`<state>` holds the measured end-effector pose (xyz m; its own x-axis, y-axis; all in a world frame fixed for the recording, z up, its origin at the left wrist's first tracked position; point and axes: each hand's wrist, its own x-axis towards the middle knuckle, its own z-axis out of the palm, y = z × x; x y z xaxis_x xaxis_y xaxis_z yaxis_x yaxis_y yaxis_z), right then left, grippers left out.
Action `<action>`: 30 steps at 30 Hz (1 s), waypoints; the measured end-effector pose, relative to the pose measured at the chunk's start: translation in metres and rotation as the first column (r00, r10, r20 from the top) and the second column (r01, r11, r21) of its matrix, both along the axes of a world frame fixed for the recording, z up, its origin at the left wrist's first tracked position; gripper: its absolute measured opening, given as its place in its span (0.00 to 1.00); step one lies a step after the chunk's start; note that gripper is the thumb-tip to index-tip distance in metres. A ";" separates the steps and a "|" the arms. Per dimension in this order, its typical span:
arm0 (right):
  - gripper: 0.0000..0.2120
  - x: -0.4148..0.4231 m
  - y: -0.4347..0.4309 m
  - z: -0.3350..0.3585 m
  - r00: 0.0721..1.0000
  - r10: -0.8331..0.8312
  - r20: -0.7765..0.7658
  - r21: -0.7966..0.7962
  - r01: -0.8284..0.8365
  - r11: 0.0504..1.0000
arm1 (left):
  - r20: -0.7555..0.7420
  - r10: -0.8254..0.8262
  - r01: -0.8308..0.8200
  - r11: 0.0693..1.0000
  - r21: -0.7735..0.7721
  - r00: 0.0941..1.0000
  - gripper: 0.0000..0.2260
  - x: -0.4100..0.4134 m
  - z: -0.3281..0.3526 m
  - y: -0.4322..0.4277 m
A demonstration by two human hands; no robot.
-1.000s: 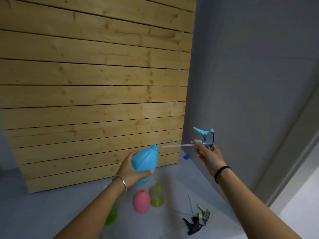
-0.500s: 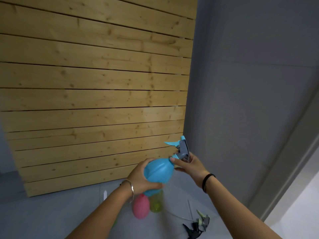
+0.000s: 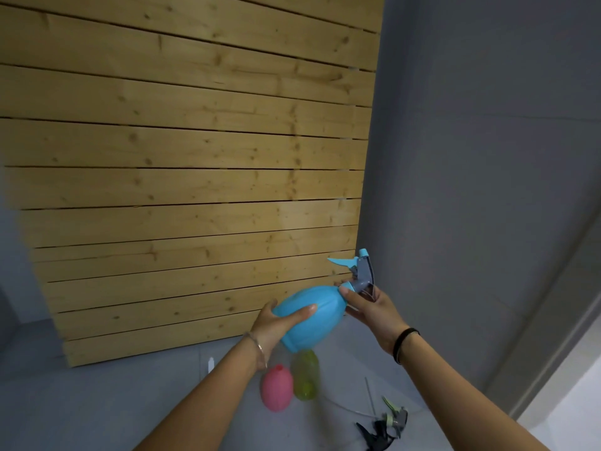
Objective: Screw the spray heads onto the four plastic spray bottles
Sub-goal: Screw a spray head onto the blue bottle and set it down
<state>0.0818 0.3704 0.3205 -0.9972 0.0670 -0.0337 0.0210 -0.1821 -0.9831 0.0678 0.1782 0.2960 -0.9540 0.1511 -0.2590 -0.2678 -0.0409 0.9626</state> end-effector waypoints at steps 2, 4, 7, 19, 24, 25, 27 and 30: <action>0.08 -0.001 -0.003 -0.001 1.000 -0.009 -0.003 -0.016 0.009 1.000 | 0.102 -0.003 -0.008 0.994 0.107 0.995 0.52 0.002 0.007 0.001; 0.11 -0.003 -0.004 -0.002 0.999 -0.040 -0.009 -0.014 0.040 0.999 | 0.262 -0.055 -0.030 0.951 0.309 0.964 0.41 0.000 0.011 0.001; 0.17 -0.004 -0.004 -0.002 0.999 -0.048 0.002 -0.020 0.048 0.999 | 0.345 -0.048 -0.057 0.956 0.287 0.938 0.34 -0.005 0.004 0.003; 0.06 -0.007 0.004 -0.004 0.991 -0.121 0.066 -0.102 0.127 0.987 | -0.136 -0.031 0.033 0.999 0.014 0.990 0.29 -0.001 0.002 0.010; 0.08 -0.007 0.003 -0.004 0.989 -0.138 0.055 -0.077 0.142 0.987 | 0.100 -0.160 0.138 0.972 0.192 0.982 0.28 0.000 0.004 0.003; 0.07 -0.007 0.004 -0.003 0.988 -0.144 0.056 -0.082 0.148 0.986 | 0.064 -0.133 0.115 0.966 0.229 0.989 0.32 -0.003 0.002 0.002; 0.04 -0.007 0.005 -0.002 0.989 -0.128 0.070 -0.108 0.135 0.985 | 0.001 -0.128 0.119 0.928 0.352 0.992 0.38 -0.009 0.002 0.000; 0.05 -0.008 0.001 -0.001 0.995 -0.077 0.070 -0.105 0.084 0.991 | 0.052 -0.260 0.223 0.902 0.371 0.964 0.28 -0.007 0.011 -0.004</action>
<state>0.0736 0.3718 0.3190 -0.9841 0.1393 -0.1101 0.0657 -0.2902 -0.9547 0.0612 0.1747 0.3071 -0.8490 0.4740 -0.2333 -0.4049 -0.3000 0.8638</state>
